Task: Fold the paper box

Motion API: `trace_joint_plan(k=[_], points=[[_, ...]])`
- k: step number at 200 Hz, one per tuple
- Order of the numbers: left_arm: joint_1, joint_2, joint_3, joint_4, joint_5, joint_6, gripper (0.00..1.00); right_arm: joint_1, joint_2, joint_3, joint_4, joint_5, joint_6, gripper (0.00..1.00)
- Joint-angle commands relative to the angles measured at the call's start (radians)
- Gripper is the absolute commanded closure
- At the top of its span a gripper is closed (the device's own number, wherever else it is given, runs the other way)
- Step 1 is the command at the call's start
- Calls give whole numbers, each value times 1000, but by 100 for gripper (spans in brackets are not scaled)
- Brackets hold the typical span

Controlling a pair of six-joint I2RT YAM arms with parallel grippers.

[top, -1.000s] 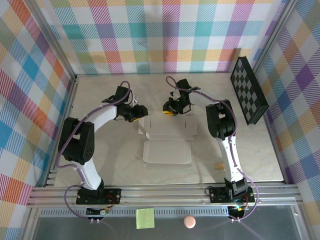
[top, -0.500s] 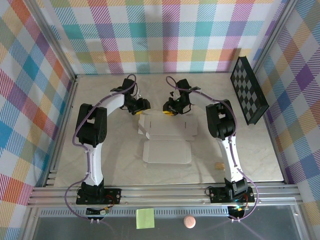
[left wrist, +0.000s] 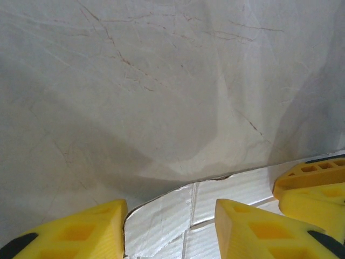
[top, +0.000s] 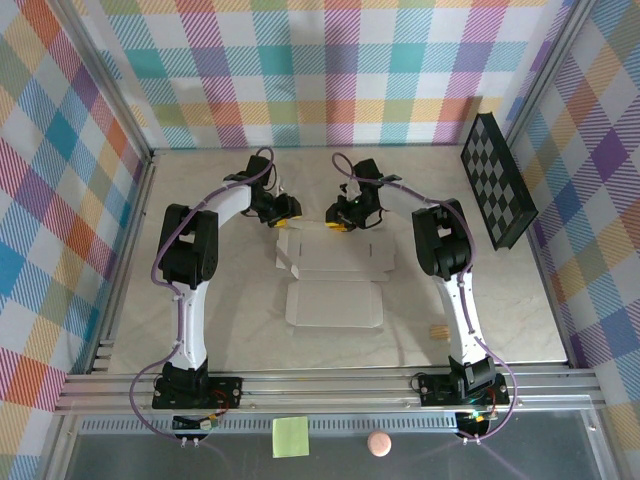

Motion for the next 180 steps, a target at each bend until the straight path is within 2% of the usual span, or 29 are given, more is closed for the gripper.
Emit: trace_joint_plan(k=[1, 82, 180], points=[[7, -48, -22, 22, 32, -21, 56, 17, 13, -40, -47, 21, 3, 74], [-31, -91, -59, 76, 82, -63, 59, 19, 5, -48, -49, 25, 1, 74], [-86, -19, 2, 75, 97, -87, 59, 19, 1, -55, -50, 27, -6, 75]])
